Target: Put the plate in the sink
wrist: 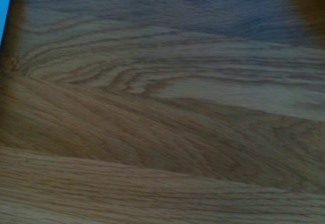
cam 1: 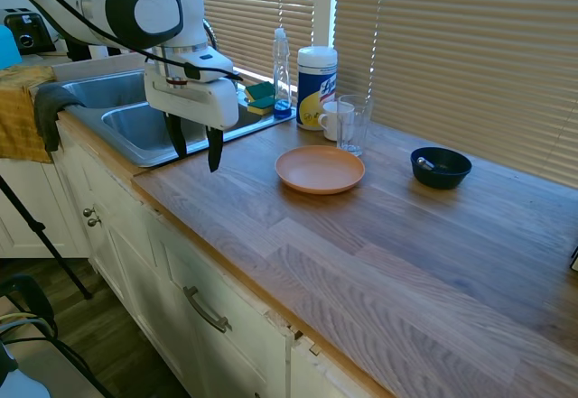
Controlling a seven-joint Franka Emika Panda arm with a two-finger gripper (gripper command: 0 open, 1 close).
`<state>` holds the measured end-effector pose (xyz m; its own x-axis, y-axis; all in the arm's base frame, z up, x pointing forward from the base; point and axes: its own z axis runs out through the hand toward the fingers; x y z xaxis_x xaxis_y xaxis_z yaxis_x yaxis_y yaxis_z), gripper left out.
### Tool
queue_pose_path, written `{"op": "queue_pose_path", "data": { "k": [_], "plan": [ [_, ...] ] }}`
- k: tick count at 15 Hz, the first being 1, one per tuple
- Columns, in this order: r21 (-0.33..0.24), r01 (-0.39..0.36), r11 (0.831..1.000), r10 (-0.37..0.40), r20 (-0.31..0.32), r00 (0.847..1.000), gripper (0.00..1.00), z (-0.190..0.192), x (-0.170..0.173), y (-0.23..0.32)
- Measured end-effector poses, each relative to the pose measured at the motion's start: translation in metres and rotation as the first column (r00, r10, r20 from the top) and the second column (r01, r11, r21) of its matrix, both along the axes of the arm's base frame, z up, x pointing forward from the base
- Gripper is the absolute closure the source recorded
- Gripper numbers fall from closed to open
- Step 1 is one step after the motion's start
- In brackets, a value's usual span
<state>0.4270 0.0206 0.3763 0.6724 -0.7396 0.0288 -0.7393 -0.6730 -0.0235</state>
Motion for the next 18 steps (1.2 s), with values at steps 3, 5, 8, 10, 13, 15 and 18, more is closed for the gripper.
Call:
{"op": "queue_pose_path", "data": {
  "k": [3,5,8,10,13,15,18],
  "plan": [
    [0.0,0.007,1.0,-0.007,0.003,1.0,0.0,0.0,0.001,0.0],
    [0.002,0.024,1.0,-0.024,0.021,0.999,0.0,0.007,0.005,0.0],
    [0.012,0.08,0.997,-0.08,0.053,0.995,0.0,0.018,0.014,-0.024],
    [0.025,0.14,0.99,-0.141,0.07,0.988,0.0,0.023,0.023,-0.051],
    [0.05,0.219,0.975,-0.223,0.094,0.97,0.0,0.021,0.04,-0.091],
    [0.067,0.248,0.967,-0.254,0.108,0.961,0.0,0.015,0.054,-0.118],
    [0.087,0.295,0.952,-0.304,0.124,0.945,0.0,0.008,0.074,-0.163]
  ]
}}
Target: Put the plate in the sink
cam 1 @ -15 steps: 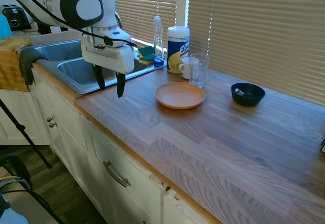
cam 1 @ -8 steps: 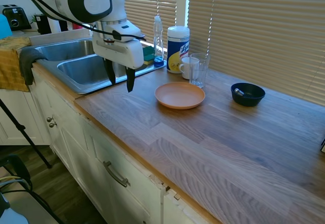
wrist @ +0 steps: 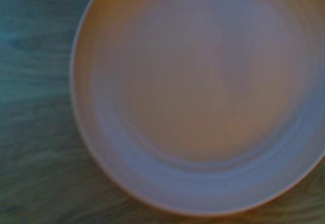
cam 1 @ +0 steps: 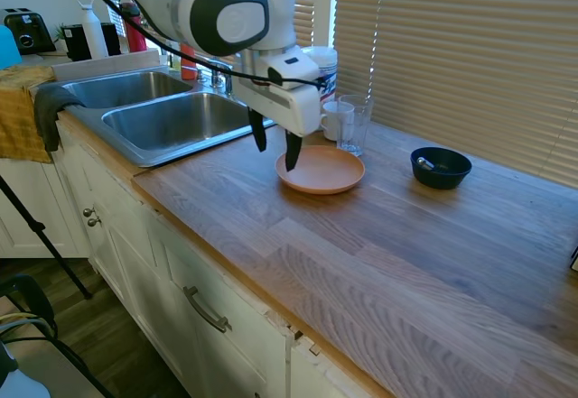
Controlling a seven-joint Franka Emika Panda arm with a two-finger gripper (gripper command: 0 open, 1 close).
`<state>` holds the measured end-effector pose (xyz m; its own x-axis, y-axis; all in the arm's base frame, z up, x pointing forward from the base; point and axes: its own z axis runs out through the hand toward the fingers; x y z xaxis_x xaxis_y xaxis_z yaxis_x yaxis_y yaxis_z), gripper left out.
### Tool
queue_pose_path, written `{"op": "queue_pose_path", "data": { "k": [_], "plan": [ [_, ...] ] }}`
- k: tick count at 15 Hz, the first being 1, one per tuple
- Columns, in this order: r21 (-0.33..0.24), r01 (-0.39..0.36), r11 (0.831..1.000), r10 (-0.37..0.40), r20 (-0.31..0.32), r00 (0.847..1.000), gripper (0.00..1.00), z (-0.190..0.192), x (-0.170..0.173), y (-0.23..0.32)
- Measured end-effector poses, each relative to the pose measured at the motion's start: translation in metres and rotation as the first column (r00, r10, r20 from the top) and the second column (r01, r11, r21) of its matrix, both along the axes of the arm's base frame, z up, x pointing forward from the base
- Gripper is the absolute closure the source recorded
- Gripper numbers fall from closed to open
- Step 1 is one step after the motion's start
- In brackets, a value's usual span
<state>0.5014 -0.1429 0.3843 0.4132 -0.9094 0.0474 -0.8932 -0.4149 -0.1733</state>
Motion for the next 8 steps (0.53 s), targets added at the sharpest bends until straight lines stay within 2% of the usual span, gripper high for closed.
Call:
{"op": "queue_pose_path", "data": {
  "k": [4,8],
  "plan": [
    [0.003,0.061,0.998,-0.061,0.003,0.998,0.0,0.0,0.031,-0.046],
    [0.068,0.052,0.996,-0.053,0.011,0.999,0.0,-0.017,0.061,-0.07]
  ]
}}
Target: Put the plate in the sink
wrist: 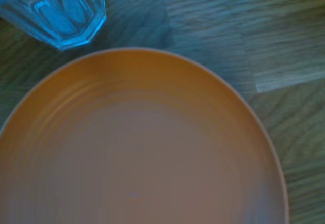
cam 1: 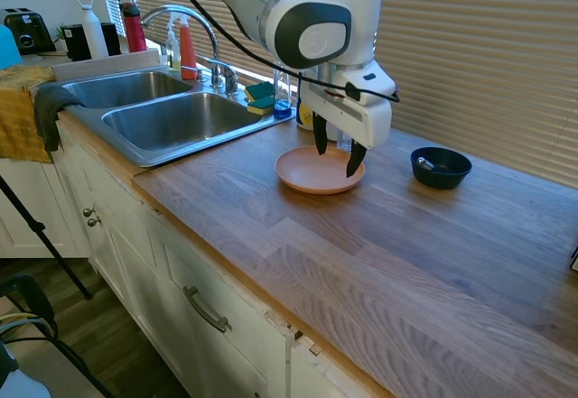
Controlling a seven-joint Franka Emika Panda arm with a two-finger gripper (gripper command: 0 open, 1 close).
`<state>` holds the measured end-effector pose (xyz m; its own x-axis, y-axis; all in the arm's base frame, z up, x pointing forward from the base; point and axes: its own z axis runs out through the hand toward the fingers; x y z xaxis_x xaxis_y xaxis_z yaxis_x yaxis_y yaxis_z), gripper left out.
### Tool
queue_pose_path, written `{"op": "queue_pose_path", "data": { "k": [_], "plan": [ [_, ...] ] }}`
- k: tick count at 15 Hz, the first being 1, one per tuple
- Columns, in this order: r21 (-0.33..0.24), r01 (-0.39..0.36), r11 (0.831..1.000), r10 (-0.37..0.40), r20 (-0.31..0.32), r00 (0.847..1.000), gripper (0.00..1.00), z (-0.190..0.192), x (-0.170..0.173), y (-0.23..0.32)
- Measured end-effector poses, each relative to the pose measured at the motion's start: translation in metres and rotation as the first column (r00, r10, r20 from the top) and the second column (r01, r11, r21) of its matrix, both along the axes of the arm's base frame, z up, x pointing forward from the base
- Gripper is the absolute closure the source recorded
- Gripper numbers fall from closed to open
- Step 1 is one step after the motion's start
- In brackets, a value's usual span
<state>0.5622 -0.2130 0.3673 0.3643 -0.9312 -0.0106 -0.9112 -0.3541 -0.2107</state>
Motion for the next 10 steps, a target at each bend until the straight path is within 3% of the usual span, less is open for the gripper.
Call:
{"op": "queue_pose_path", "data": {
  "k": [6,7,10],
  "plan": [
    [0.045,0.002,0.999,-0.001,-0.016,1.0,0.0,-0.034,0.017,-0.015],
    [0.049,0.0,0.999,0.001,-0.018,1.0,1.0,-0.037,0.018,-0.015],
    [0.076,-0.007,0.997,0.008,-0.015,1.0,1.0,-0.042,0.017,-0.015]
  ]
}}
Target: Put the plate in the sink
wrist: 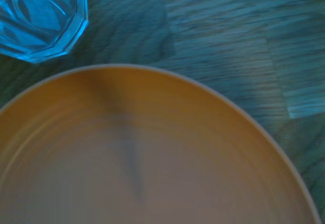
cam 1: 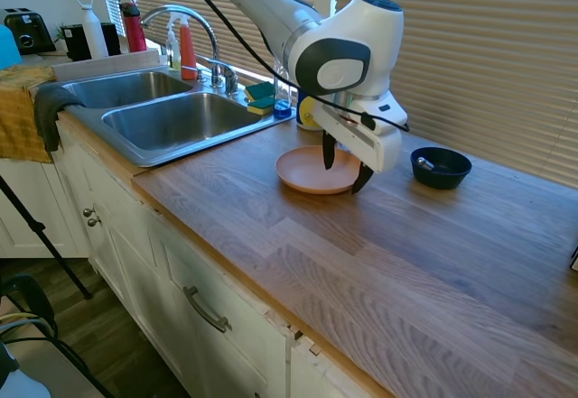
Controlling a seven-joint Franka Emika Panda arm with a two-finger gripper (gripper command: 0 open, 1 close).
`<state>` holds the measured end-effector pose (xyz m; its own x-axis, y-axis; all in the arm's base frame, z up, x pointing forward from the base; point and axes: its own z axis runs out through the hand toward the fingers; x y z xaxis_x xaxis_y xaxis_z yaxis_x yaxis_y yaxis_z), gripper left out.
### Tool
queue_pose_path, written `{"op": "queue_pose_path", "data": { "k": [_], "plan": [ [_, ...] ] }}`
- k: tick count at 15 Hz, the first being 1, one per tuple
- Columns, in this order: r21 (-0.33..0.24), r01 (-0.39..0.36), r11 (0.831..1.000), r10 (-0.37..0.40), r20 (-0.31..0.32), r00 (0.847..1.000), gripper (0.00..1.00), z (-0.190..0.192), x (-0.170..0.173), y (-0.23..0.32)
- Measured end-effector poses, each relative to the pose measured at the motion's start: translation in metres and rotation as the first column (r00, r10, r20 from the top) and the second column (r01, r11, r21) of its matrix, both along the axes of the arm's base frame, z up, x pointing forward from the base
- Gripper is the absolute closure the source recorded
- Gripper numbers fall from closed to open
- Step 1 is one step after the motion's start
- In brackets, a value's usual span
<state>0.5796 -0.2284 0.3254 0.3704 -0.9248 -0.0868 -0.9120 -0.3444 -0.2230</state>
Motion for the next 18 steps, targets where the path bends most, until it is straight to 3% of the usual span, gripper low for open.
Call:
{"op": "queue_pose_path", "data": {
  "k": [7,18],
  "plan": [
    [0.048,-0.015,0.999,0.015,0.013,1.0,1.0,-0.004,-0.001,0.001],
    [0.067,-0.023,0.997,0.022,0.013,1.0,1.0,-0.012,0.001,0.006]
  ]
}}
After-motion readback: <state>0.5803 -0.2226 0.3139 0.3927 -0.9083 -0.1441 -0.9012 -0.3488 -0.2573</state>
